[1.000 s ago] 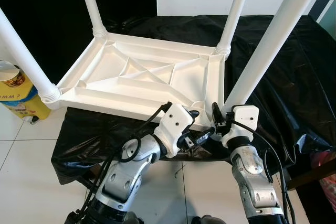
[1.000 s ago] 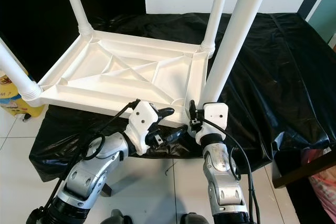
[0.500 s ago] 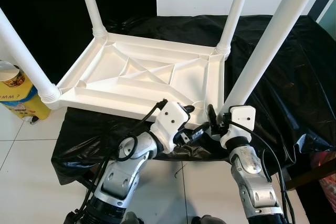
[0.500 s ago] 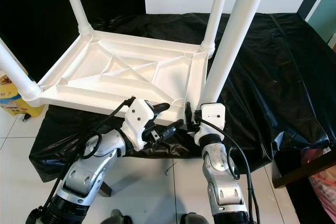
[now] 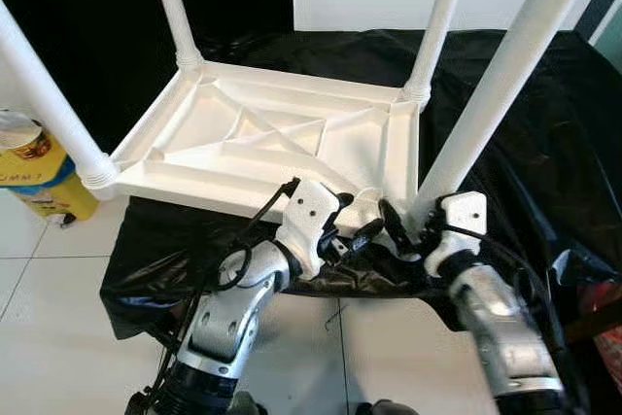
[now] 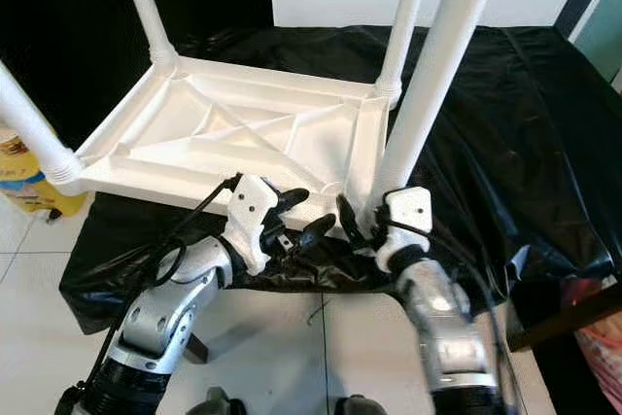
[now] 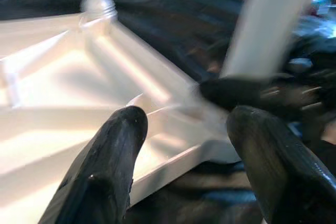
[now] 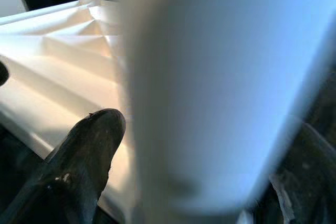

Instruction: Building children table

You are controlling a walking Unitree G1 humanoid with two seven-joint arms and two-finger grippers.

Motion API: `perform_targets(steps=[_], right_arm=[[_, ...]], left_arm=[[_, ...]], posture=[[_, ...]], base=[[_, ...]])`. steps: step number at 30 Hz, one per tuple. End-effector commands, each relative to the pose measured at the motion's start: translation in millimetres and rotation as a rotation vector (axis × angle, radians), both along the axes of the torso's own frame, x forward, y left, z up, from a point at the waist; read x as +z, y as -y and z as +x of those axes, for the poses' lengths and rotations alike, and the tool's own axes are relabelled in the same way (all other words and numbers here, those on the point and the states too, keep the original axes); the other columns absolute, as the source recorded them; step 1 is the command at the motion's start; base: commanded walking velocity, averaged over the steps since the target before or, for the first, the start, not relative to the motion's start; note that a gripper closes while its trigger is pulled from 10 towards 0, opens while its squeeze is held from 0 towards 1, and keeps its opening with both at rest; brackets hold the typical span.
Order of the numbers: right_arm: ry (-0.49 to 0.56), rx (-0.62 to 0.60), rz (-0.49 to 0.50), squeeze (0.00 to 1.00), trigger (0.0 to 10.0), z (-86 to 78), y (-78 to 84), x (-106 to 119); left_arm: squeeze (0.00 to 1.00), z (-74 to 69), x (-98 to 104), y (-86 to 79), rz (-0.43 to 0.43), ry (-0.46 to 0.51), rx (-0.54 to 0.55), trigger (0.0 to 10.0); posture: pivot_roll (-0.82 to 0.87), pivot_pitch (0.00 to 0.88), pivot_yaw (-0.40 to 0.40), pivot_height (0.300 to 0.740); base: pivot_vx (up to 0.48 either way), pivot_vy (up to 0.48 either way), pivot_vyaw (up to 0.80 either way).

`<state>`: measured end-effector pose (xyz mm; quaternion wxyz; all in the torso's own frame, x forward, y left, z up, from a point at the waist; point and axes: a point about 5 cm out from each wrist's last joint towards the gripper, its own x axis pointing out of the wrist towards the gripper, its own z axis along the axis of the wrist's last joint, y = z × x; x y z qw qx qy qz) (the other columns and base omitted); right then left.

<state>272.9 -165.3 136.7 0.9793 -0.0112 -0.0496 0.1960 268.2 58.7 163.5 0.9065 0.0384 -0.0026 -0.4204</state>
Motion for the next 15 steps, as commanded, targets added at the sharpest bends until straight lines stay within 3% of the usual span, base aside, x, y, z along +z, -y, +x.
perform_targets(steps=[1,3,4,10,12,15], right_arm=[[-0.029,0.046,0.008,0.00,10.0,1.2,1.1,-3],[-0.026,0.082,-0.007,0.00,10.0,2.7,2.2,-3],[-0.040,0.122,-0.010,0.00,10.0,8.4,6.9,-1],[-0.042,0.160,-0.042,0.00,10.0,15.7,11.0,2],[-0.042,0.197,-0.068,0.00,10.0,19.0,11.2,3],[-0.057,0.317,-0.135,0.00,10.0,24.6,8.7,3]], left_arm=[[0.00,2.4,-1,-1.2,0.000,0.007,0.043,10.0],[0.00,1.9,0,-2.4,0.017,0.030,0.038,10.0],[0.00,0.5,0,-4.8,0.072,0.090,0.034,10.0],[0.00,-2.2,-1,-7.1,0.110,0.113,0.015,10.0],[0.00,-5.9,-2,-6.7,0.115,0.109,-0.019,10.0],[0.00,-22.6,-3,-2.0,0.083,0.043,-0.193,10.0]], posture=[[-0.04,0.048,-0.038,0.740],[-0.04,0.045,-0.034,0.740],[-0.03,0.045,-0.033,0.740],[-0.03,0.045,-0.037,0.740],[-0.02,0.047,-0.041,0.740],[-0.02,0.061,-0.052,0.740]], base=[[0.000,0.000,0.00],[0.000,0.000,0.00],[0.000,0.000,0.00],[0.000,0.000,0.00],[0.000,0.000,0.00],[0.000,0.000,0.00]])
